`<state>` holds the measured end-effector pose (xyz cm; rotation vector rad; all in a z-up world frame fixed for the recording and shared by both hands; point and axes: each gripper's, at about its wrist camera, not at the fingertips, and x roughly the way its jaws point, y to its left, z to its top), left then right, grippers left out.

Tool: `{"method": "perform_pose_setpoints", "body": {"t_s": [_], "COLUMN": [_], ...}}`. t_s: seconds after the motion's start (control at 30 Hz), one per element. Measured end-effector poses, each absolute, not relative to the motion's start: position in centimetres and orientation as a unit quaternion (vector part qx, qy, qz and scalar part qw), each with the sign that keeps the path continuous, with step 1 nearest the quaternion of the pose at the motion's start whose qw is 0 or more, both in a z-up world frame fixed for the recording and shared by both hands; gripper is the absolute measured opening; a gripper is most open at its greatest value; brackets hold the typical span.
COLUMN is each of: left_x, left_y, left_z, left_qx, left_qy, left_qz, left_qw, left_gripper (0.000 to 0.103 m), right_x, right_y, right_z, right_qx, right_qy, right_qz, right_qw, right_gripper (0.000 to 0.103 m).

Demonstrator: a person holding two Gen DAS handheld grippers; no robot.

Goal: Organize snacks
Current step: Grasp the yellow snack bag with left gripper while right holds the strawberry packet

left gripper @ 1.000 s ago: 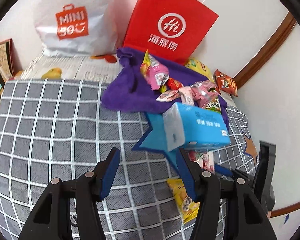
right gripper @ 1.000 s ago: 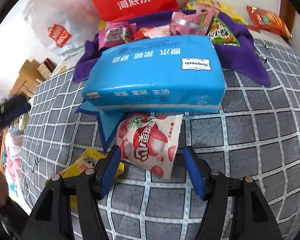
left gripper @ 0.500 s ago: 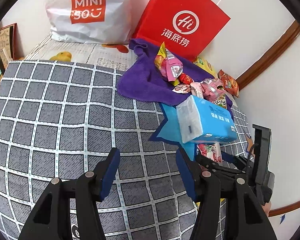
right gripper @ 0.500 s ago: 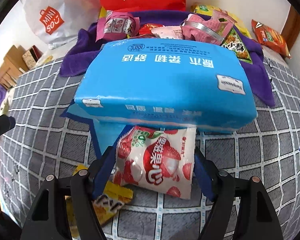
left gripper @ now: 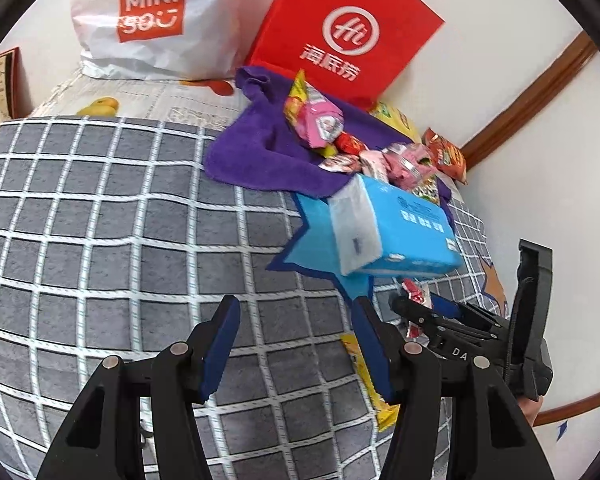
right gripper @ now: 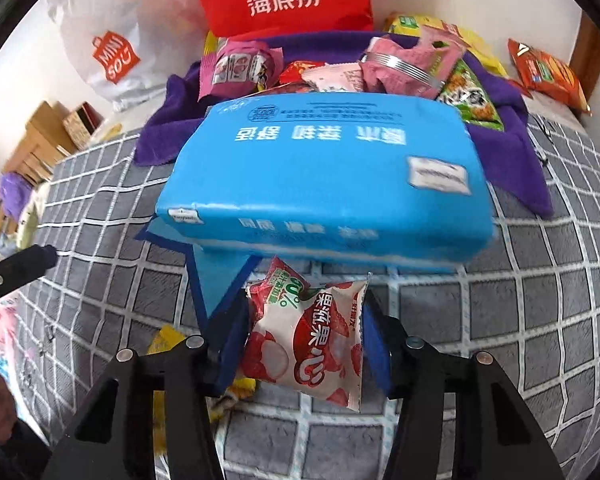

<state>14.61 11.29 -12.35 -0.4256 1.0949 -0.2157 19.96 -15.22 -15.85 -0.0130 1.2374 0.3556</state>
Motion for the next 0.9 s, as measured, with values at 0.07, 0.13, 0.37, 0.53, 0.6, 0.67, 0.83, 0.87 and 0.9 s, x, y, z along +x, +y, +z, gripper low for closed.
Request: {"method": "perform_pose_setpoints", "body": {"t_s": [0.07,0.13,0.37,0.53,0.6,0.67,0.83,0.87,0.9], "left_x": [14.4,14.2,13.1,12.3,12.3,12.4,12.7,12.8,12.9], "left_y": [10.4,9.3,4.8,0.9,-0.1,-0.7,-1.2,-0.9,-0.6], "left_z": [-12.5,-12.6,-11.9,-12.5,-13.4,-14.6,-16.2,-16.1,-16.0], "left_qx": [-0.197,-0.192,-0.175,-0.124,-0.106,-0.088,-0.048,-0.053,-0.058], "left_qy": [0.520,0.524,0.521,0.528,0.534,0.545,0.537,0.533,0.535], "left_qz": [-0.110,-0.119,-0.183,-0.203,-0.193,-0.175,-0.127,-0.127,-0.129], "left_qw": [0.824,0.821,0.815,0.815,0.816,0.815,0.833,0.835,0.833], "left_gripper": [0.055,0.055,0.056,0.065,0.065,0.065,0.053,0.051,0.051], "right_x": [19.3,18.6,17.0,16.4,16.2,15.9,16.0,16.1,16.3], "right_y": [-16.1,-17.2,-22.3,-24.6,-24.7,-24.6,-24.0,-23.8,-23.7], "right_z": [-15.5,-15.0,-15.2,-16.3,-16.6,-16.7,-16.6,-16.6,-16.5], "right_qx": [-0.017,-0.035,-0.064,-0.050,-0.046,-0.050,-0.049,-0.049,-0.048], "right_qy": [0.565,0.551,0.530,0.531,0.527,0.518,0.513,0.513,0.512], "right_qz": [0.160,0.150,0.114,0.108,0.110,0.107,0.114,0.118,0.123], "right_qw": [0.809,0.820,0.838,0.839,0.842,0.847,0.849,0.849,0.849], "right_gripper": [0.052,0.052,0.052,0.054,0.055,0.056,0.056,0.056,0.056]}}
